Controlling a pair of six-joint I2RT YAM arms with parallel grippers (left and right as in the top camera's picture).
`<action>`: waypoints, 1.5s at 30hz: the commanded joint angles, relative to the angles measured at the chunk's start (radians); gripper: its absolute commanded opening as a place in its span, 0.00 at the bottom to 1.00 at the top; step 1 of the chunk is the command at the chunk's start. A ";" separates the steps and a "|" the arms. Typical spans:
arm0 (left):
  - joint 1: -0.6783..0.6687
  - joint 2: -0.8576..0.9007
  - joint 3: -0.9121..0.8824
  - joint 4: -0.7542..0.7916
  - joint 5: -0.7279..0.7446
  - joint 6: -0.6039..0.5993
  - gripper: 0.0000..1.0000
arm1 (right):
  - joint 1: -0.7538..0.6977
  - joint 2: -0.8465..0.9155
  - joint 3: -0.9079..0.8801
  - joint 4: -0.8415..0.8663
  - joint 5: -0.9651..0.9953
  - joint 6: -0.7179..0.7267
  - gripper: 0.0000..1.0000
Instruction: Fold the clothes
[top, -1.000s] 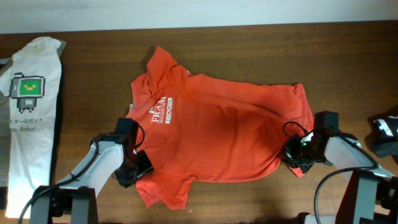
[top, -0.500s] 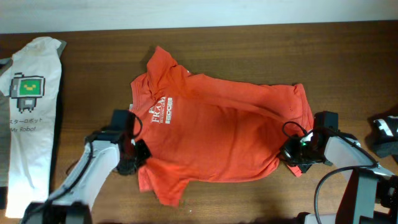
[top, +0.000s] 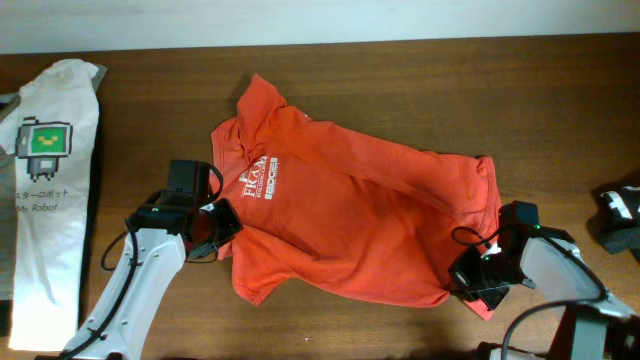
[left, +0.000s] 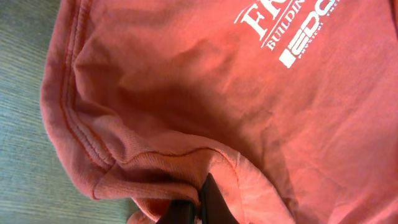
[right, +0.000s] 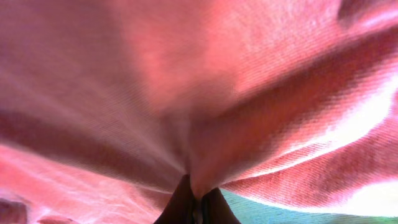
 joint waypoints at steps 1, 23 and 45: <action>0.000 -0.014 0.024 0.010 0.000 0.039 0.00 | 0.005 -0.058 0.017 -0.014 0.047 0.012 0.04; 0.000 0.054 0.241 0.226 -0.076 0.057 0.00 | 0.006 0.018 0.416 -0.097 0.214 -0.142 0.04; 0.049 0.456 0.241 0.731 -0.113 0.058 0.00 | 0.014 0.354 0.515 0.362 0.206 -0.157 0.04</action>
